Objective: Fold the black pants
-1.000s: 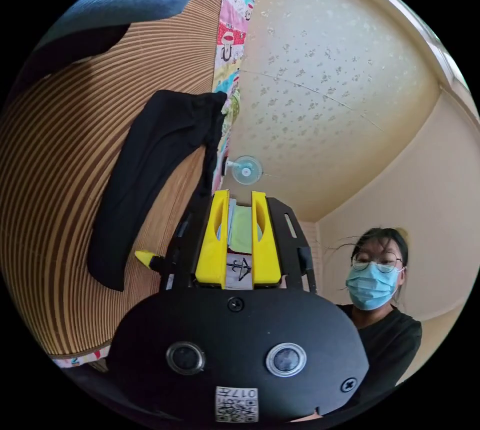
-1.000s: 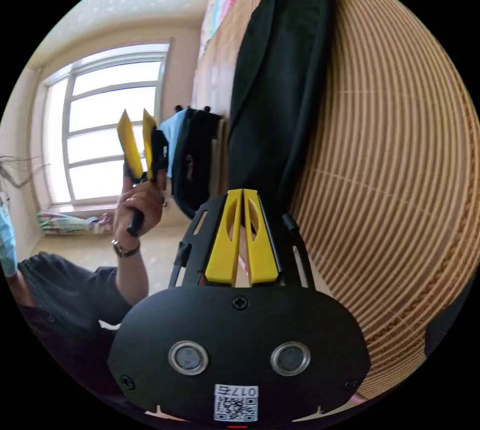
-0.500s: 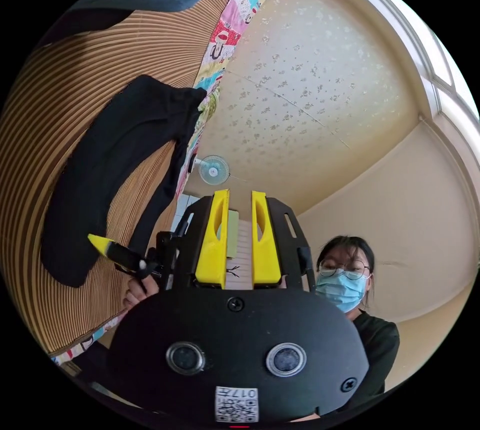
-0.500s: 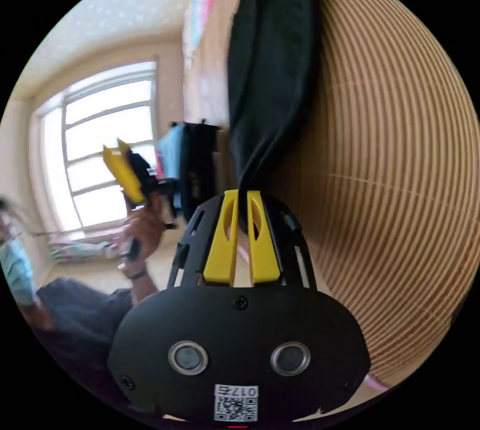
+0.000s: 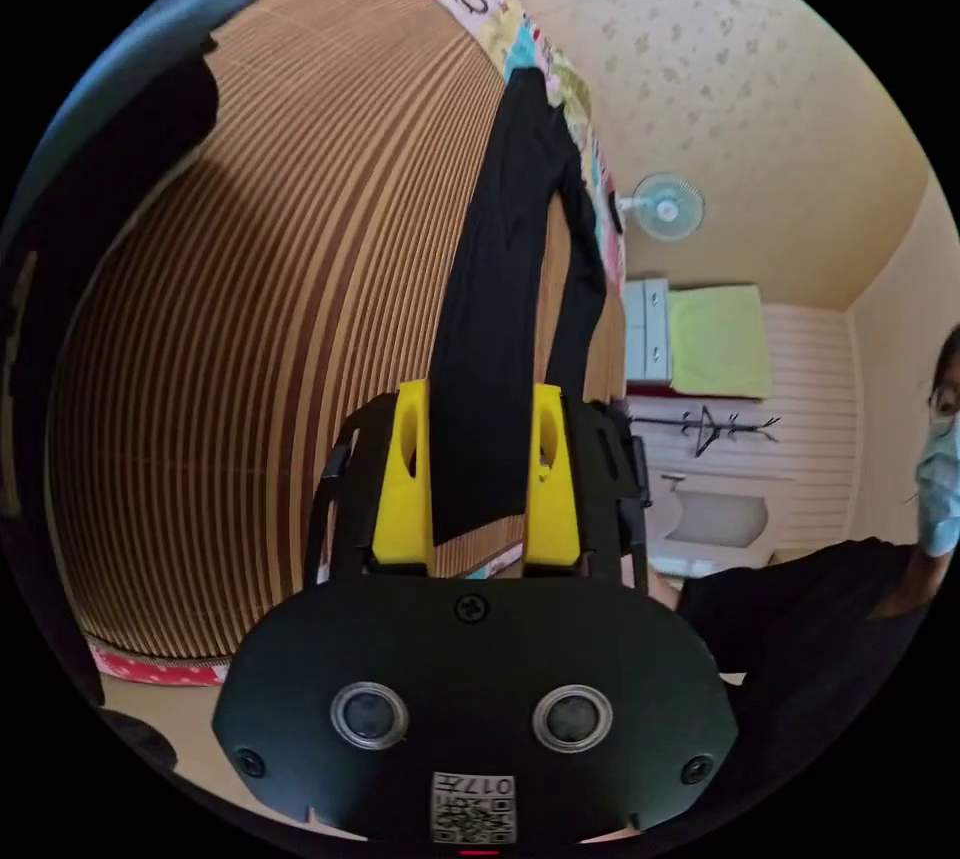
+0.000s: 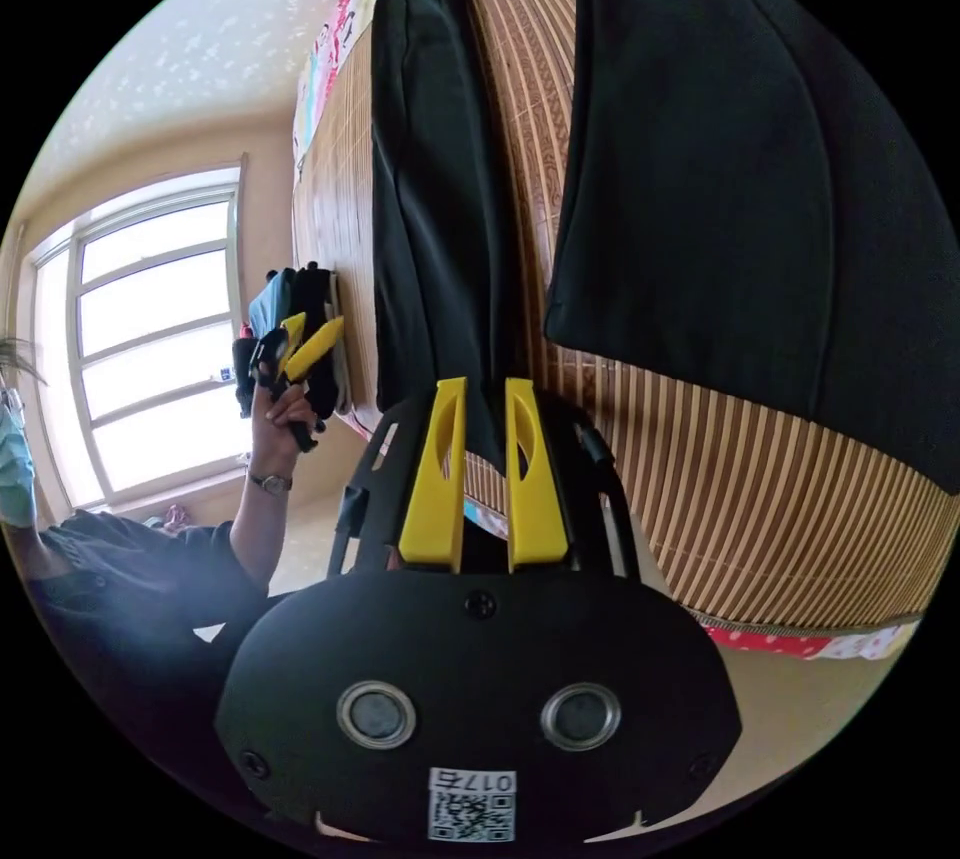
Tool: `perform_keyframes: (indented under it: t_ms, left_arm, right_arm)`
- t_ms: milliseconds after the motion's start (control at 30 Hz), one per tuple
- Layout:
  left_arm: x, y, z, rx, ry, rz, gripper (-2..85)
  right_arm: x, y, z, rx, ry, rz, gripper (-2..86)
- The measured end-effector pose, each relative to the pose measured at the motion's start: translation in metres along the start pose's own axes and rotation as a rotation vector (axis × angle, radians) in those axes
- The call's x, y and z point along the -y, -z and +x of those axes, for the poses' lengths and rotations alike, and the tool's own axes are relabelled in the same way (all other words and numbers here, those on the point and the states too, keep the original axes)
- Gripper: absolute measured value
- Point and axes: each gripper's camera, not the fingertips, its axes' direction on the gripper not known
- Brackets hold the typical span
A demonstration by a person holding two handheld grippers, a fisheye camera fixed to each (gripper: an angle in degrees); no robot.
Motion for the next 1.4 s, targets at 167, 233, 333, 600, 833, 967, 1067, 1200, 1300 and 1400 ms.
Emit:
perform_keyframes:
  t_ms: [167,233,333,600,833,967,1067,1200,1300,1400]
  left_arm:
    - [-0.023,-0.08,-0.012,0.199,0.003,-0.212,6.1]
    - [-0.035,-0.091,-0.012,0.275,-0.035,-0.263,2.9]
    - [-0.058,-0.081,-0.016,0.398,-0.049,-0.239,2.7]
    - [-0.086,-0.075,-0.001,0.407,-0.018,0.102,7.9]
    - [-0.022,-0.276,0.082,0.159,-0.394,-0.164,10.5]
    - [-0.023,-0.366,0.083,0.218,-0.44,-0.34,10.6]
    - [-0.056,-0.374,0.074,0.328,-0.443,-0.308,5.5]
    - [-0.133,-0.363,0.053,0.234,-0.41,-0.441,3.8]
    - [-0.18,-0.348,0.033,0.217,-0.302,-0.463,4.1]
    - [-0.194,-0.336,0.014,0.241,-0.179,-0.463,5.7]
  right_arm:
    - [-0.013,-0.014,-0.013,-0.04,-0.03,-0.013,3.8]
    - [-0.022,-0.017,-0.027,-0.063,0.005,-0.025,3.6]
    - [-0.04,-0.033,-0.049,-0.148,0.08,-0.131,3.4]
    - [-0.088,0.058,-0.021,-0.044,-0.007,0.132,6.6]
    - [-0.099,0.149,0.046,-0.329,-0.201,0.352,14.3]
    - [-0.096,0.131,0.058,-0.362,-0.21,0.229,7.4]
    - [-0.128,0.125,0.058,-0.335,-0.25,0.202,3.7]
    - [-0.194,0.13,0.054,-0.264,-0.276,0.251,2.3]
    - [-0.232,0.119,0.06,-0.195,-0.282,0.209,1.9]
    - [-0.25,0.109,0.061,-0.168,-0.254,0.176,2.2]
